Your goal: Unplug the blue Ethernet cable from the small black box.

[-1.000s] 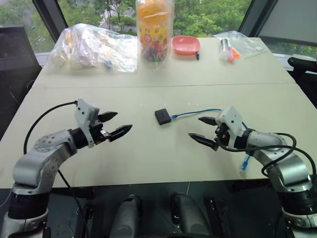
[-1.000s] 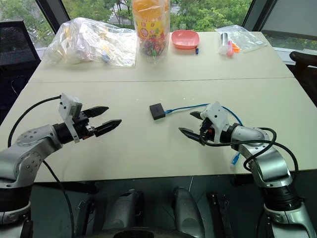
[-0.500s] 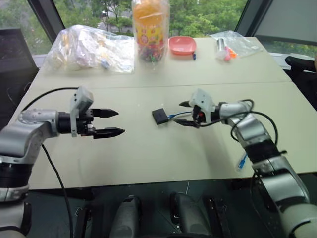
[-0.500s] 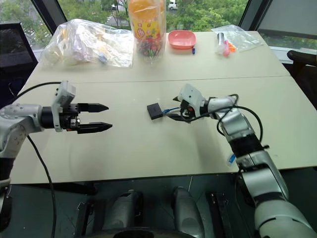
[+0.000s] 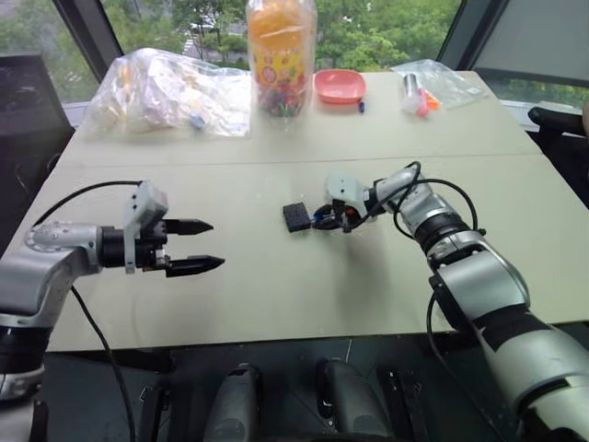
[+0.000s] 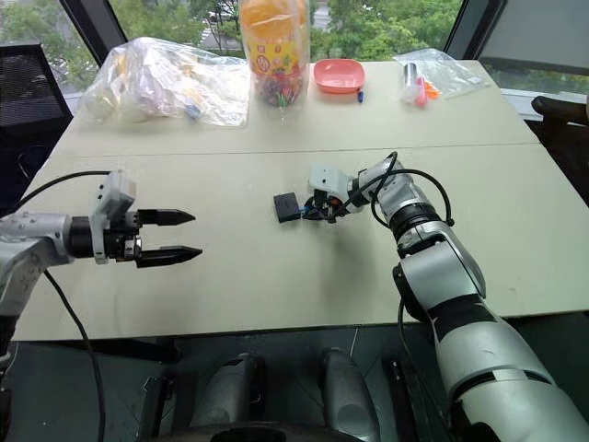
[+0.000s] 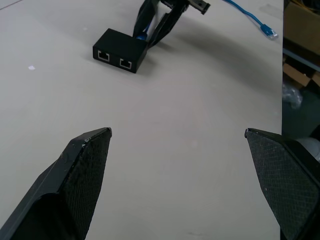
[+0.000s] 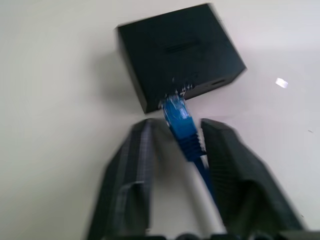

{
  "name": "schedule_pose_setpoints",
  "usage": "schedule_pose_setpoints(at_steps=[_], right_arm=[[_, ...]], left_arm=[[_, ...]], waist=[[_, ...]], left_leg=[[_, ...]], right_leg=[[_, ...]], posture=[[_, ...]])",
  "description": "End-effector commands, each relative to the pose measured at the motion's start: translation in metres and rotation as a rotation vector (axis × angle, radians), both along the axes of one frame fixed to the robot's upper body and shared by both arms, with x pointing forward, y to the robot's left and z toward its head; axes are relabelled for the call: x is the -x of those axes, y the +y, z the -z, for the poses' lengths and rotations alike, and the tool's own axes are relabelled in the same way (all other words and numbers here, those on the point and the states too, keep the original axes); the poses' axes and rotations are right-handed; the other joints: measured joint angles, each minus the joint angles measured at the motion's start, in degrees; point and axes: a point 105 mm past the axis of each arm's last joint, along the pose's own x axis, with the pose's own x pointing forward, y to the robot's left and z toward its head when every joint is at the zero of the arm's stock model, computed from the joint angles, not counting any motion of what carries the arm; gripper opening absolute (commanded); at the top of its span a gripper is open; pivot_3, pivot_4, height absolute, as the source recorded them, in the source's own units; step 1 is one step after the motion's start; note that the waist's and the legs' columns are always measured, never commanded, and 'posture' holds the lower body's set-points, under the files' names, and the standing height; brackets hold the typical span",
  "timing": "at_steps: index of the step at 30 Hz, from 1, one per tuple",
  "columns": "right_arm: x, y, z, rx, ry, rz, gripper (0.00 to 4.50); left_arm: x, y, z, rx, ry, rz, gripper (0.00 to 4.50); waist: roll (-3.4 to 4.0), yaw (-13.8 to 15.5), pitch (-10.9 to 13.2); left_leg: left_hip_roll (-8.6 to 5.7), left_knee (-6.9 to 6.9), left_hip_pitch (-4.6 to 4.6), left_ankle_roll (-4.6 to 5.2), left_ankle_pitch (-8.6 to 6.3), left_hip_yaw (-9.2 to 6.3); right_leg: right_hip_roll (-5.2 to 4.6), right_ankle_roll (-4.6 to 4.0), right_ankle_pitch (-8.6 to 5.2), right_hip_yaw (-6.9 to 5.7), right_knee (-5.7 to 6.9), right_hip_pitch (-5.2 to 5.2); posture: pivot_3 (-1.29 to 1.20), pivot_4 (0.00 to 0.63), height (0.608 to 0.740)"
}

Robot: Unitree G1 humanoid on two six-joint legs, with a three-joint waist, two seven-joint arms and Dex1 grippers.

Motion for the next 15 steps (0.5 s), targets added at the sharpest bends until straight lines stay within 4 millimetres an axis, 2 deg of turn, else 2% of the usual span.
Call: schedule_pose_setpoints(at_steps=[1, 5, 7, 9, 10, 12, 15], right_arm=[[0.002, -0.008, 0.019, 0.122, -0.034, -0.018, 0.03], [-0.013, -0.015, 0.008, 0.229, -0.266, -0.028, 0.03], [-0.020, -0.002, -0.014, 0.148, -0.443, -0.029, 0.03], [-0.023, 0.009, -0.040, 0.105, -0.702, -0.050, 0.03], [-0.022, 0.015, -0.052, 0.069, -0.811, -0.046, 0.03], [-0.019, 0.021, -0.069, -0.009, -0.923, -0.016, 0.03], [-0.010, 0.019, -0.076, -0.034, -0.999, -0.006, 0.03]], left_arm=[[-0.004, 0.001, -0.020, 0.001, -0.080, -0.005, 4.49], [-0.027, 0.001, -0.028, 0.036, -0.119, -0.041, 4.49], [-0.045, -0.002, -0.028, 0.059, -0.129, -0.058, 4.49], [-0.067, -0.014, -0.029, 0.107, -0.131, -0.067, 4.49], [-0.078, -0.019, -0.029, 0.138, -0.126, -0.073, 4.49], [-0.096, -0.028, -0.030, 0.188, -0.127, -0.096, 4.49], [-0.116, -0.037, -0.022, 0.233, -0.079, -0.120, 4.49]], waist=[[0.01, 0.0, 0.0], [-0.02, 0.1, -0.1], [-0.01, 0.1, -0.1], [-0.01, 0.6, -0.1], [-0.02, 0.5, -0.1], [-0.03, 0.4, -0.1], [-0.03, -0.1, -0.1]], left_leg=[[0.00, 0.01, 0.03, -0.07, 0.04, -0.01], [-0.01, 0.02, 0.26, -0.14, 0.08, -0.01], [-0.02, 0.02, 0.35, -0.20, 0.12, 0.00], [-0.04, 0.01, 0.32, -0.28, 0.17, 0.00], [-0.06, 0.02, 0.22, -0.32, 0.21, -0.02], [-0.09, 0.06, -0.22, -0.45, 0.30, 0.01], [-0.09, 0.02, -0.48, -0.46, 0.31, 0.10]], right_leg=[[0.00, -0.07, 0.05, 0.00, 0.00, 0.03], [-0.01, -0.13, 0.09, -0.01, 0.00, 0.23], [-0.02, -0.15, 0.10, 0.00, 0.00, 0.31], [-0.03, -0.16, 0.11, -0.01, 0.02, 0.31], [-0.02, -0.13, 0.10, -0.03, 0.02, 0.27], [-0.03, -0.08, 0.13, 0.03, 0.10, -0.18], [0.00, 0.27, 0.31, 0.13, 0.09, -0.50]], posture=[[0.00, 0.150, 0.740], [0.00, 0.150, 0.740], [0.00, 0.150, 0.740], [0.00, 0.150, 0.740], [0.00, 0.150, 0.740], [0.00, 0.150, 0.740], [0.00, 0.150, 0.740]])
